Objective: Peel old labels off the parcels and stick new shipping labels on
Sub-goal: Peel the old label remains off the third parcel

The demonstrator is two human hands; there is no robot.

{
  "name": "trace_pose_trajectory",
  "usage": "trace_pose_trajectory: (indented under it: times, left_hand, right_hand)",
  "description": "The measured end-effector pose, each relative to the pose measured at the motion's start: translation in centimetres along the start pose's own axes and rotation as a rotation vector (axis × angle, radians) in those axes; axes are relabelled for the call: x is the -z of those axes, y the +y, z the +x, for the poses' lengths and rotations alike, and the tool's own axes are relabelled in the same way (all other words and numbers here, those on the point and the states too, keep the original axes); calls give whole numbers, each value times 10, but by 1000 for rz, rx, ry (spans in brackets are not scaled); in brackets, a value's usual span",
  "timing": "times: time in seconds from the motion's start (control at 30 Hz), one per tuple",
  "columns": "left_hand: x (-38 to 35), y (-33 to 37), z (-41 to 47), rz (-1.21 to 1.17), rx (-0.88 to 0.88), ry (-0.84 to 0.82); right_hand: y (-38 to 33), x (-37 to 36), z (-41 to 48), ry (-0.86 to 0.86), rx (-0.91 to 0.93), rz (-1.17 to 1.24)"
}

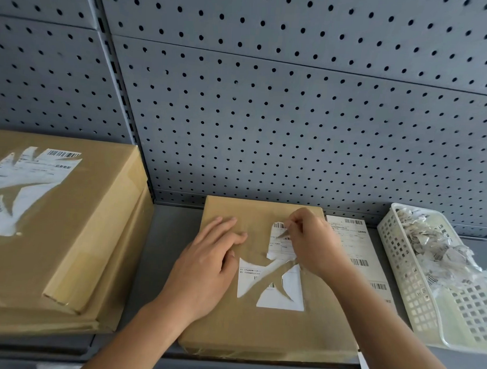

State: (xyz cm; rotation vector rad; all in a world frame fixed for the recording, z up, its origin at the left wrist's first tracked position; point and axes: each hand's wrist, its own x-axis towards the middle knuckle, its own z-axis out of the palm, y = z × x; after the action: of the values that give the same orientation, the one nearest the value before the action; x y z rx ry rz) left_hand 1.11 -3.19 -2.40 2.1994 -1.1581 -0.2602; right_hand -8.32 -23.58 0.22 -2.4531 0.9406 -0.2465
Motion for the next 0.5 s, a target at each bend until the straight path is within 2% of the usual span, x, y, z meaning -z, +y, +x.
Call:
trace_pose_trajectory:
  times: [0.5]
  left_hand:
    - [2,2,0,13,-2,-7]
  right_hand:
    - [14,26,-26,-170,81,666]
